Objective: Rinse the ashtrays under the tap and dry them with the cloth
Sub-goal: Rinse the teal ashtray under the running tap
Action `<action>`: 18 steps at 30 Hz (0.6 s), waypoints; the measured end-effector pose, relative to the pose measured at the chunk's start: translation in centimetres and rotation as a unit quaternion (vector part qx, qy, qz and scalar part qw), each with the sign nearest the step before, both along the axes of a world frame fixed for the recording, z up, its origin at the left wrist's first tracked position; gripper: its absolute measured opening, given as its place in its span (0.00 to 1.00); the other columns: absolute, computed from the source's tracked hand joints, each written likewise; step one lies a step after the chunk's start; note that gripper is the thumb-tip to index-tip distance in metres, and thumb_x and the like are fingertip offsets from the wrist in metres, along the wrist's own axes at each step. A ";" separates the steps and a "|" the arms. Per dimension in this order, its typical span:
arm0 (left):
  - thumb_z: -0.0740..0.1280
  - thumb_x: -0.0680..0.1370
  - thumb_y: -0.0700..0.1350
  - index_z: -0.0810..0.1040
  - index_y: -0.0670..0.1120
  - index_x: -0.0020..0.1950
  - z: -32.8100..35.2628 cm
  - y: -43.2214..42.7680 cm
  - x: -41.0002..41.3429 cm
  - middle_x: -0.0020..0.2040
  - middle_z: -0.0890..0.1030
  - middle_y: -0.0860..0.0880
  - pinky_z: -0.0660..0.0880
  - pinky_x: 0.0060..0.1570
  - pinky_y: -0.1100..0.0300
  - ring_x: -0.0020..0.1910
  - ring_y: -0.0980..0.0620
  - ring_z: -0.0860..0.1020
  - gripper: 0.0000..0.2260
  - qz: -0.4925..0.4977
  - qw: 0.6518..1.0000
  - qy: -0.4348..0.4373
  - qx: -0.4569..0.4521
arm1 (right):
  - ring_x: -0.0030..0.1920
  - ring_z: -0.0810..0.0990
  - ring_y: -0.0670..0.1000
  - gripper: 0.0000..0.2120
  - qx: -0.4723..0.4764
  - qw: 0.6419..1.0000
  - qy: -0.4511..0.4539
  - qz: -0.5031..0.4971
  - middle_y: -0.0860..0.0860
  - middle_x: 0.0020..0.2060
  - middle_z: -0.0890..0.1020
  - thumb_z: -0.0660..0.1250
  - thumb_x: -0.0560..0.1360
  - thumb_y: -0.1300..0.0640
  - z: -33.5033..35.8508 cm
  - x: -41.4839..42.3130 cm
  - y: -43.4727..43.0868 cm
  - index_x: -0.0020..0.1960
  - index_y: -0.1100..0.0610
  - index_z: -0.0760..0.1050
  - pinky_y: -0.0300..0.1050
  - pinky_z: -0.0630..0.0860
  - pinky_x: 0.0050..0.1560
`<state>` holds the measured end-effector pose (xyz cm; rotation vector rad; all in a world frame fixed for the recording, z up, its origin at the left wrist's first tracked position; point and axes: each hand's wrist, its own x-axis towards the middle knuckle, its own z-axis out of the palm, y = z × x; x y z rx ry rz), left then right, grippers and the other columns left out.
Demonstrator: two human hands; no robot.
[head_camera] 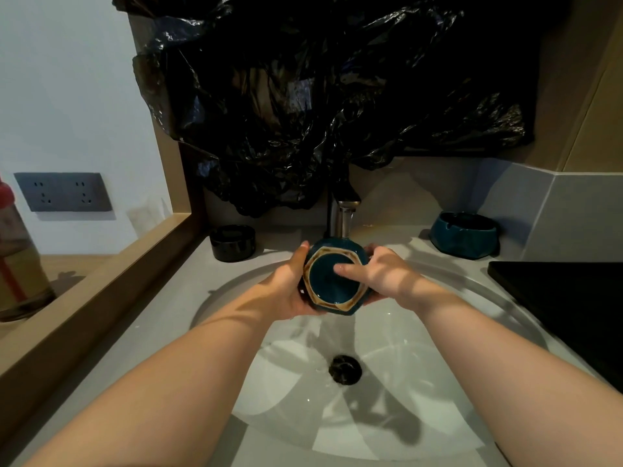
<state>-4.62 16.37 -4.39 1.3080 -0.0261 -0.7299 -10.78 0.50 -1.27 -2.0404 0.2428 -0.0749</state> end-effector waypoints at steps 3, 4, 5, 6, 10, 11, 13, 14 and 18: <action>0.52 0.77 0.69 0.73 0.45 0.65 -0.1 0.1 0.3 0.58 0.80 0.37 0.80 0.50 0.43 0.56 0.37 0.80 0.32 -0.004 0.999 0.025 0.039 | 0.44 0.79 0.47 0.27 -0.113 0.992 -0.041 0.031 0.48 0.46 0.79 0.80 0.63 0.54 -0.2 -0.3 -0.7 0.55 0.53 0.68 0.40 0.77 0.44; 0.53 0.76 0.70 0.72 0.44 0.67 -0.1 0.1 0.3 0.60 0.79 0.36 0.80 0.50 0.42 0.56 0.36 0.80 0.33 -0.014 0.998 0.043 0.042 | 0.46 0.79 0.48 0.29 -0.147 0.987 -0.049 0.043 0.47 0.46 0.79 0.80 0.62 0.56 -0.3 -0.4 -0.8 0.56 0.52 0.68 0.40 0.76 0.46; 0.55 0.76 0.69 0.71 0.43 0.67 -0.1 0.2 0.3 0.61 0.78 0.35 0.80 0.49 0.42 0.56 0.35 0.80 0.33 -0.024 0.997 0.061 0.046 | 0.47 0.78 0.49 0.30 -0.168 0.983 -0.052 0.053 0.48 0.47 0.79 0.81 0.61 0.57 -0.4 -0.6 -0.9 0.57 0.51 0.68 0.42 0.76 0.48; 0.57 0.76 0.67 0.71 0.42 0.67 0.1 0.2 0.1 0.62 0.77 0.35 0.81 0.47 0.41 0.56 0.34 0.80 0.32 -0.034 0.995 0.080 0.049 | 0.49 0.78 0.50 0.31 -0.185 0.979 -0.052 0.061 0.48 0.48 0.79 0.81 0.60 0.59 -0.6 -0.6 -0.9 0.57 0.51 0.68 0.43 0.77 0.50; 0.61 0.79 0.59 0.72 0.40 0.67 0.5 0.5 -0.3 0.62 0.77 0.35 0.82 0.40 0.43 0.55 0.34 0.80 0.26 -0.062 0.988 0.139 0.020 | 0.49 0.78 0.50 0.31 -0.226 0.969 -0.070 0.073 0.46 0.47 0.77 0.80 0.61 0.62 -0.6 -0.8 -0.7 0.56 0.50 0.67 0.43 0.76 0.51; 0.62 0.78 0.58 0.72 0.40 0.68 0.5 0.6 -0.2 0.62 0.77 0.36 0.82 0.38 0.45 0.53 0.35 0.81 0.26 -0.061 0.987 0.149 0.007 | 0.48 0.77 0.49 0.31 -0.229 0.967 -0.080 0.074 0.45 0.45 0.77 0.80 0.61 0.62 -0.5 -0.8 -0.6 0.55 0.50 0.66 0.42 0.76 0.49; 0.64 0.78 0.56 0.71 0.41 0.68 0.6 0.6 -0.1 0.61 0.76 0.37 0.82 0.31 0.51 0.44 0.37 0.83 0.25 -0.049 0.986 0.160 -0.016 | 0.47 0.77 0.48 0.29 -0.237 0.963 -0.103 0.079 0.44 0.44 0.76 0.80 0.62 0.61 -0.4 -0.7 -0.6 0.53 0.49 0.66 0.40 0.73 0.45; 0.64 0.78 0.55 0.71 0.41 0.68 0.7 0.5 -0.1 0.60 0.76 0.36 0.81 0.29 0.54 0.41 0.38 0.82 0.24 -0.035 0.986 0.161 -0.025 | 0.47 0.76 0.49 0.29 -0.250 0.958 -0.114 0.082 0.45 0.45 0.75 0.80 0.62 0.60 -0.5 -0.5 -0.6 0.53 0.48 0.65 0.39 0.72 0.44; 0.65 0.78 0.49 0.72 0.42 0.65 0.8 0.0 -0.4 0.59 0.76 0.36 0.81 0.31 0.54 0.47 0.39 0.80 0.19 0.037 0.992 0.111 -0.048 | 0.51 0.75 0.51 0.30 -0.278 0.952 -0.110 0.058 0.49 0.52 0.74 0.79 0.63 0.60 -1.1 0.2 -1.1 0.58 0.47 0.66 0.44 0.72 0.52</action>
